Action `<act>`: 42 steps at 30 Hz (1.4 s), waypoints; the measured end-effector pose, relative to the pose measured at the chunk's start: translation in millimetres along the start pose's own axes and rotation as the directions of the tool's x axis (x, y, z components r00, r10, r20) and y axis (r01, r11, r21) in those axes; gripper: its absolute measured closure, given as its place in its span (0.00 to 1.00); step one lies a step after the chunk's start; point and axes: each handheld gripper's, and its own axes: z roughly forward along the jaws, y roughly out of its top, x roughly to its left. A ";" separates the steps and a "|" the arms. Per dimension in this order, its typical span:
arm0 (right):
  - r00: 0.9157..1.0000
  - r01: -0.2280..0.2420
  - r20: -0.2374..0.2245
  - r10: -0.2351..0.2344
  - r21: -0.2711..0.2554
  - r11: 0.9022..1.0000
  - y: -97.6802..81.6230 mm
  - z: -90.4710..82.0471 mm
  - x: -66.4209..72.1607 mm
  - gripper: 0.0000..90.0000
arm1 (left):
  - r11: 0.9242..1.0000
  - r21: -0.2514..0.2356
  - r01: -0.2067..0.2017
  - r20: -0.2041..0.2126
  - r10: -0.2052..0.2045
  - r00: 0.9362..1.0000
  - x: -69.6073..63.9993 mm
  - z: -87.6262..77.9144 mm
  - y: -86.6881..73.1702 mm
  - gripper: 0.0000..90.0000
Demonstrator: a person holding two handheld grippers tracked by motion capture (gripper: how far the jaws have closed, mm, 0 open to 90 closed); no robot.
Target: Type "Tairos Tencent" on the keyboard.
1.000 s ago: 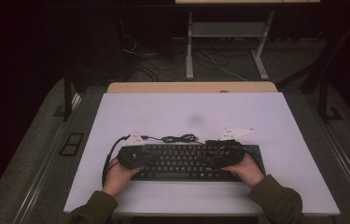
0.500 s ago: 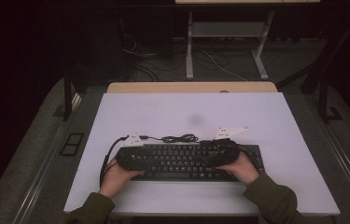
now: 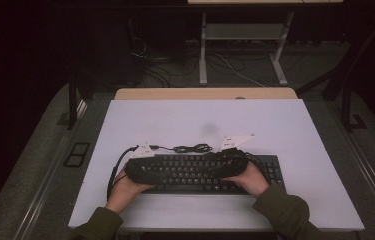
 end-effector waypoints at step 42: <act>0.993 0.085 -0.094 -0.071 0.157 0.984 -5.5 40.9 24.6 0.99 | 1.000 -0.002 0.005 -0.003 -0.005 1.000 -0.1 4.8 -1.8 0.20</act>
